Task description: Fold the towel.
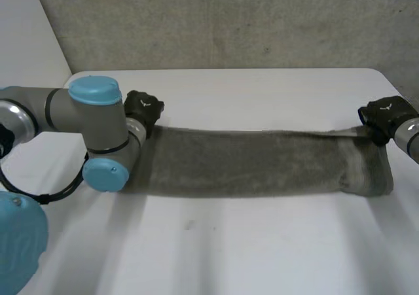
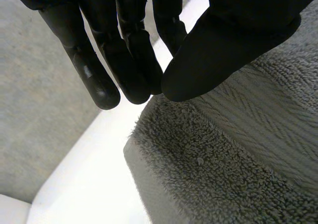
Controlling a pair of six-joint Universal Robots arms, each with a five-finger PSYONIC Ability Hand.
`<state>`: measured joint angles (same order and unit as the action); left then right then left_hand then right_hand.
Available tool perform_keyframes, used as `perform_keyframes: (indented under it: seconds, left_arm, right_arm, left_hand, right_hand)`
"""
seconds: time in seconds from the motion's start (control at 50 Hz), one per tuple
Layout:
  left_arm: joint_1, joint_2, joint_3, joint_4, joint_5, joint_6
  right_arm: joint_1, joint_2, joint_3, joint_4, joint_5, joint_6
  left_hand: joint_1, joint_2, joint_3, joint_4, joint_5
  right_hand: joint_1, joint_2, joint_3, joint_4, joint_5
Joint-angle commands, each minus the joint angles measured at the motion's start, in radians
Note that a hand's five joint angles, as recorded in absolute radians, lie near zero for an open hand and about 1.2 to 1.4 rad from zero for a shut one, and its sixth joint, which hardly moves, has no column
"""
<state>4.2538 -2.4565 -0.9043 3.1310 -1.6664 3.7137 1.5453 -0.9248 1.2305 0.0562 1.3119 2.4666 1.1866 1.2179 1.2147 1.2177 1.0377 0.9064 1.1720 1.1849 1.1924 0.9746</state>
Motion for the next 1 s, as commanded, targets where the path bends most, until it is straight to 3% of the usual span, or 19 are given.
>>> perform_keyframes:
  seconds: [0.02,0.08,0.1,0.12,0.14,0.16,0.18,0.26,0.46,0.56,0.68,0.74,0.78,0.86,1.0]
  left_arm:
    - [-0.002,-0.061,0.091,0.126,0.007,0.006]
    - [-0.002,-0.085,0.114,0.147,0.010,0.008]
    - [-0.002,-0.094,0.119,0.150,0.010,0.009]
    - [-0.002,-0.102,0.117,0.150,0.011,0.009]
    - [-0.002,-0.102,0.117,0.150,0.011,0.009]
    - [-0.003,-0.107,0.116,0.150,0.011,0.009]
    - [-0.003,-0.113,0.114,0.152,0.010,0.011]
    - [-0.005,-0.114,0.114,0.153,0.008,0.008]
    - [-0.002,-0.007,0.068,0.146,-0.015,-0.008]
    - [0.003,0.091,-0.045,0.147,-0.027,-0.032]
    - [0.001,0.244,-0.235,0.147,-0.027,-0.141]
    - [0.003,0.318,-0.335,0.147,-0.022,-0.241]
    - [0.006,0.384,-0.431,0.147,-0.013,-0.346]
    - [0.014,0.447,-0.530,0.152,-0.010,-0.454]
    - [0.017,0.499,-0.631,0.159,0.010,-0.514]
  right_arm:
    - [0.030,0.084,-0.075,-0.073,0.084,0.002]
    - [0.042,0.113,-0.094,-0.068,0.089,0.002]
    - [0.047,0.121,-0.097,-0.065,0.090,0.000]
    - [0.047,0.121,-0.097,-0.065,0.090,0.000]
    - [0.052,0.124,-0.097,-0.064,0.093,0.000]
    - [0.052,0.124,-0.097,-0.064,0.093,0.000]
    - [0.058,0.126,-0.097,-0.064,0.105,0.000]
    - [0.062,0.107,-0.098,-0.062,0.124,0.005]
    - [0.052,-0.060,-0.037,-0.056,0.107,0.091]
    - [0.020,-0.169,0.067,0.005,0.002,0.120]
    - [-0.040,-0.212,0.153,0.100,-0.085,0.121]
    - [-0.088,-0.223,0.253,0.132,-0.149,0.109]
    - [-0.106,-0.224,0.283,0.131,-0.158,0.106]
    - [-0.137,-0.224,0.330,0.114,-0.181,0.104]
    - [-0.166,-0.172,0.377,0.010,-0.215,0.104]
  left_hand:
    - [0.210,0.178,0.182,0.179,0.184]
    - [0.210,0.178,0.182,0.179,0.184]
    - [0.210,0.178,0.182,0.179,0.184]
    - [0.210,0.178,0.182,0.179,0.184]
    - [0.210,0.178,0.182,0.179,0.184]
    - [-0.084,-0.115,-0.112,-0.115,-0.109]
    - [-0.871,-0.902,-0.899,-0.902,-0.897]
    - [-1.012,-1.043,-1.040,-1.043,-1.038]
    - [-1.012,-1.043,-1.040,-1.043,-1.038]
    - [-1.012,-1.043,-1.040,-1.043,-1.038]
    - [-1.012,-1.043,-1.040,-1.043,-1.038]
    - [-1.012,-1.043,-1.040,-1.043,-1.038]
    - [-1.012,-1.043,-1.040,-1.043,-1.038]
    - [-1.012,-1.043,-1.040,-1.043,-1.038]
    - [-1.012,-1.043,-1.040,-1.043,-1.038]
  right_hand:
    - [0.490,0.224,0.211,0.204,0.247]
    - [0.490,0.224,0.211,0.204,0.247]
    - [0.168,-0.097,-0.110,-0.118,-0.074]
    - [0.165,-0.101,-0.113,-0.121,-0.078]
    - [-0.352,-0.618,-0.631,-0.638,-0.595]
    - [-0.357,-0.623,-0.636,-0.643,-0.600]
    - [-0.732,-0.997,-1.010,-1.018,-0.975]
    - [-0.732,-0.997,-1.010,-1.018,-0.975]
    - [-0.732,-0.997,-1.010,-1.018,-0.975]
    - [-0.732,-0.997,-1.010,-1.018,-0.975]
    - [-0.732,-0.997,-1.010,-1.018,-0.975]
    - [-0.732,-0.997,-1.010,-1.018,-0.975]
    - [-0.732,-0.997,-1.010,-1.018,-0.975]
    - [-0.732,-0.997,-1.010,-1.018,-0.975]
    - [-0.329,-0.595,-0.608,-0.615,-0.572]
